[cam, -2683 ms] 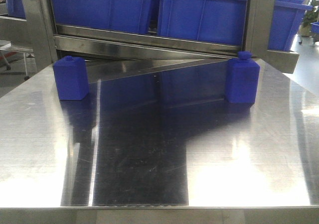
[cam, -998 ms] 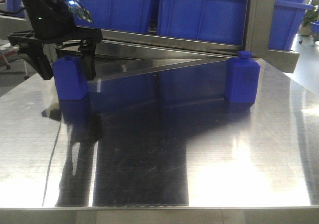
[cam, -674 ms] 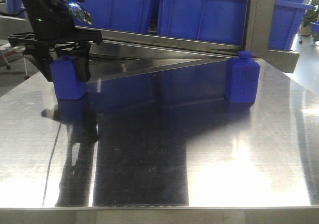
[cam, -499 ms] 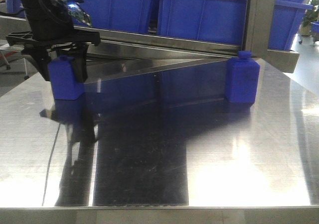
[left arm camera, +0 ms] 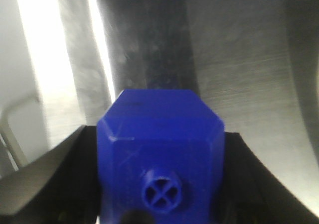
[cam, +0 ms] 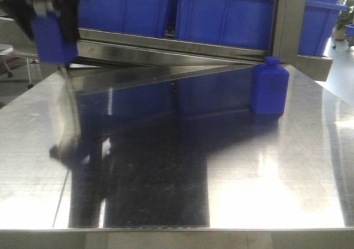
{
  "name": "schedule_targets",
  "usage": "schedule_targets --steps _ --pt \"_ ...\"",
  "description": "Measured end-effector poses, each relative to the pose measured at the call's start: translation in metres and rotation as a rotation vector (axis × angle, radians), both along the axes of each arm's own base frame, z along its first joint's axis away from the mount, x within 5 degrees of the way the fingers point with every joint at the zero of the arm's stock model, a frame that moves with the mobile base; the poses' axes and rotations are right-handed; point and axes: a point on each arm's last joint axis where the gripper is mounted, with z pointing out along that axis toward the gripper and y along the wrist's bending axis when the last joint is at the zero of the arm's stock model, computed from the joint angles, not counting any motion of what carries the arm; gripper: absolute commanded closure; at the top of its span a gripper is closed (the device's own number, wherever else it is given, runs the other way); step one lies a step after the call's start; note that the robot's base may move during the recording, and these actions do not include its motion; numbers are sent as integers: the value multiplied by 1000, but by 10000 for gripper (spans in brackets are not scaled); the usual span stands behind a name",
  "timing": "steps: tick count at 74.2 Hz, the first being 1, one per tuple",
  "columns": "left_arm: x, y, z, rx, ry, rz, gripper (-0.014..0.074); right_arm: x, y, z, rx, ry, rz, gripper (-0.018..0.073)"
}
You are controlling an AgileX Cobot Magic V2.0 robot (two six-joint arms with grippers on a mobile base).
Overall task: Pick and sort blue part to right shelf
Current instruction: 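Close the left gripper on the blue part and lift it, then move the open right gripper above the other blue part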
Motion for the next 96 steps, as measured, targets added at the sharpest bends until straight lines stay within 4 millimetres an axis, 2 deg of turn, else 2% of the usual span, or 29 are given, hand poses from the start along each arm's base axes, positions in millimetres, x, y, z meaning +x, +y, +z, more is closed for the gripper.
schedule_targets --steps 10,21,31,39,50,58,69,82,85,90,96 --pt "-29 10 47 -9 -107 -10 302 0 0 0 0 0 0 502" --pt "-66 23 80 -11 -203 -8 302 0 0 -1 0 7 0 502" --pt "-106 36 95 -10 -296 -11 302 0 0 -1 0 15 1 502" --pt "-141 46 97 -26 -382 -19 302 0 0 -1 4 13 1 502" --pt "-191 60 88 -60 -529 -35 302 0 0 0 39 9 4 502" --pt "-227 70 72 -85 -631 -47 302 -2 1 13 45 -9 7 502" --pt "-276 83 53 -129 -801 -59 302 -9 2 41 45 -47 15 502" --pt "-315 93 28 -154 -899 -62 302 -8 2 82 45 -30 22 496" --pt "-323 96 26 -160 -923 -61 302 -5 2 92 46 -21 24 477" --pt "-335 99 23 -173 -973 -61 302 0 3 110 59 4 30 386" --pt "-348 103 23 -190 -1041 -61 302 8 5 130 87 52 54 213"
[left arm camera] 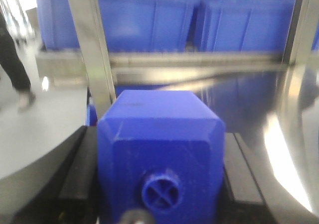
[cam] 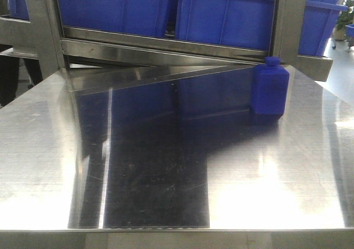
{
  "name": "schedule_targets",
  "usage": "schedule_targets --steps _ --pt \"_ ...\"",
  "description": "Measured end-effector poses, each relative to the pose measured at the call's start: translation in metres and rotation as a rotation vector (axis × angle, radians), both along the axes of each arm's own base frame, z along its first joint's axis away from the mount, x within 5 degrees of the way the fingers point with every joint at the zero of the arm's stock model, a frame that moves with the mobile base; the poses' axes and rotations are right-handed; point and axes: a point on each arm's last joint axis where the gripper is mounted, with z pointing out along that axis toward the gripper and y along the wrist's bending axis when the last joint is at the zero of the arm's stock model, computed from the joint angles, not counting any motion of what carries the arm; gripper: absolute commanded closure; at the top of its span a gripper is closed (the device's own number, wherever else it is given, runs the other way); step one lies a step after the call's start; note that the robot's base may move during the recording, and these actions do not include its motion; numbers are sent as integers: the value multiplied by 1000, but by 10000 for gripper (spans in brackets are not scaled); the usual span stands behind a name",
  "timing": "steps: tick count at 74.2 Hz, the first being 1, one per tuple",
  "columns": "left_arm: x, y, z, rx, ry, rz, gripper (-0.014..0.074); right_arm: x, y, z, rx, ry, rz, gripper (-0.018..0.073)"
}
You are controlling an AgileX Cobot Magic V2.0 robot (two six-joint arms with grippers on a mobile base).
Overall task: Pick and sort blue part to right shelf
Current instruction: 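Move the open right gripper above the other blue part, then close the right gripper on the blue part and lift it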
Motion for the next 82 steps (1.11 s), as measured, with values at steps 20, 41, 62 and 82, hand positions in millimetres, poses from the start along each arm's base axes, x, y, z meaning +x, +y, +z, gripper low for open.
schedule_targets --steps 20,41,62,82 --pt "-21 6 3 -29 -113 -3 302 53 20 44 36 277 184 -62" --pt "-21 6 3 -29 -113 -3 302 143 59 68 -57 577 350 -64" --pt "-21 6 3 -29 -113 -3 302 234 83 70 -60 835 371 -64" --pt "-21 6 3 -29 -113 -3 302 300 91 28 -68 1020 264 -64"
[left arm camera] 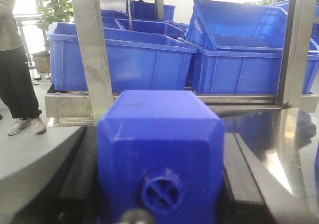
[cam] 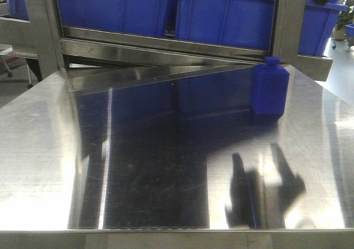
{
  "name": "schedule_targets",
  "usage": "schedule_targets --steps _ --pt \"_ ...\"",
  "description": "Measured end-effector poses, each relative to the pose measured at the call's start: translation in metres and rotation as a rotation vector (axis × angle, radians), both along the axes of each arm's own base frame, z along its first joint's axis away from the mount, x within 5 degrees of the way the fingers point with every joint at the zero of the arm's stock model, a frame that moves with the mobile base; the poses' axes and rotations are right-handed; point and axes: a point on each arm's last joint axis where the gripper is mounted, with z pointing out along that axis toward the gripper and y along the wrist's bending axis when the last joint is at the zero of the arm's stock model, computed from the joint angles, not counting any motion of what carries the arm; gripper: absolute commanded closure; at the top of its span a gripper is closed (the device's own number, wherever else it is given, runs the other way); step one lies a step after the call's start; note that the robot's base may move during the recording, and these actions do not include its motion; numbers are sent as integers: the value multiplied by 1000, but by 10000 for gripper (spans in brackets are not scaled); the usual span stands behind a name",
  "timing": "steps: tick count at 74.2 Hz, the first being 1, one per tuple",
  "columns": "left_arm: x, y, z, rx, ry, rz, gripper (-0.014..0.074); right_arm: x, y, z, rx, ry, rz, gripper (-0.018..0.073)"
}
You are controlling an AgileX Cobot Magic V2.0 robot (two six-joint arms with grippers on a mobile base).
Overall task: Pick and sort blue part to right shelf
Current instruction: 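Close the right gripper on the blue part and lift it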
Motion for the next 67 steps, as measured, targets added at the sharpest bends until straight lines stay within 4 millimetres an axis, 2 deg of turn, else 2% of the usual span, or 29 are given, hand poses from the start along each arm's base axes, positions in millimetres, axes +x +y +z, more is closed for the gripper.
schedule_targets --steps 12,32,38,45,49,53,63,67 --pt "0 0 0 0 0 0 302 26 5 -43 -29 101 -3 -64" --pt "0 0 0 0 0 0 302 53 10 -106 -71 201 -7 -62" --pt "0 0 0 0 0 0 302 58 11 -120 -77 227 -7 -15" --pt "0 0 0 0 0 0 302 60 12 -130 -81 245 -8 141" --pt "0 0 0 0 0 0 302 60 12 -130 -85 246 -7 250" --pt "0 0 0 0 0 0 302 61 12 -130 -84 244 -7 320" --pt "0 0 0 0 0 0 302 61 11 -128 -85 237 -7 339" --pt "0 0 0 0 0 0 302 59 11 -122 -85 222 -7 339"
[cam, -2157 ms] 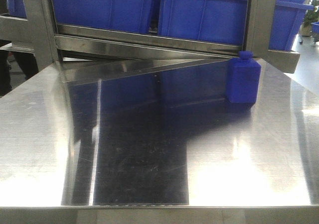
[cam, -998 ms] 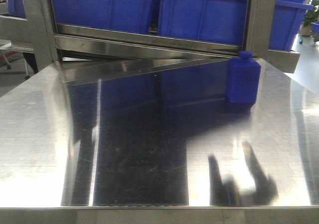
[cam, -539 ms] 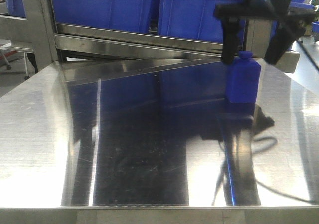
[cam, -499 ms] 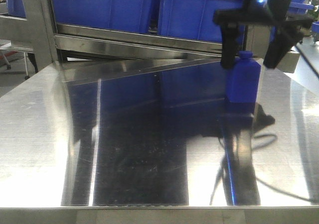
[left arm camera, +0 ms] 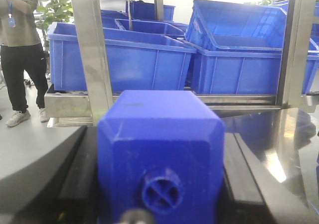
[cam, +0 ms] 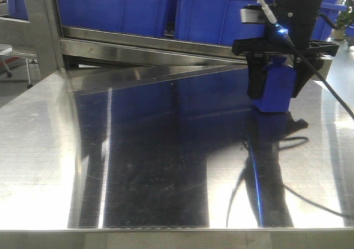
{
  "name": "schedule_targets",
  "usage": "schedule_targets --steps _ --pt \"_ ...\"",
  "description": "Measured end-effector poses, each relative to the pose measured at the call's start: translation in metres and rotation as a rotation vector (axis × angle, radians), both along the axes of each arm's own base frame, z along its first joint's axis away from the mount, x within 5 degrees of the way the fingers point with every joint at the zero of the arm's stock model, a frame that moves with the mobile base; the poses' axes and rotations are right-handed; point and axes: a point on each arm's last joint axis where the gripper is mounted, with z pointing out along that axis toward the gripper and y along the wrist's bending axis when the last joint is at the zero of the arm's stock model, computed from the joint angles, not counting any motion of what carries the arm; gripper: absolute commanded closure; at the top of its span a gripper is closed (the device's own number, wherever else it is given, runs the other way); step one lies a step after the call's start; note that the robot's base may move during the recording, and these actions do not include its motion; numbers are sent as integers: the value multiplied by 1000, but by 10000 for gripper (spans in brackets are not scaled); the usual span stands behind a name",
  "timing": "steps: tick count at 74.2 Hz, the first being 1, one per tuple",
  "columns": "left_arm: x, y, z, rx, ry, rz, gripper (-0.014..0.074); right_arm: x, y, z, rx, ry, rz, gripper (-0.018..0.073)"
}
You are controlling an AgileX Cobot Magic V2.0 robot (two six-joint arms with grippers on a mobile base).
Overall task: Pick and sort blue part to right shelf
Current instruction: 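Close the right gripper on the blue part and lift it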
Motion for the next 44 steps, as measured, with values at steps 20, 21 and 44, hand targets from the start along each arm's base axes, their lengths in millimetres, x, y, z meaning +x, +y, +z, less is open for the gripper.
schedule_targets --steps 20,21,44 --pt "-4 1 0 -3 -16 1 302 -33 -13 60 -19 -174 7 344" --pt "-5 2 0 -2 -18 2 302 -34 -13 61 -19 -183 8 344" --pt "-30 13 -6 29 -61 48 302 -125 -37 94 -18 -394 13 344"
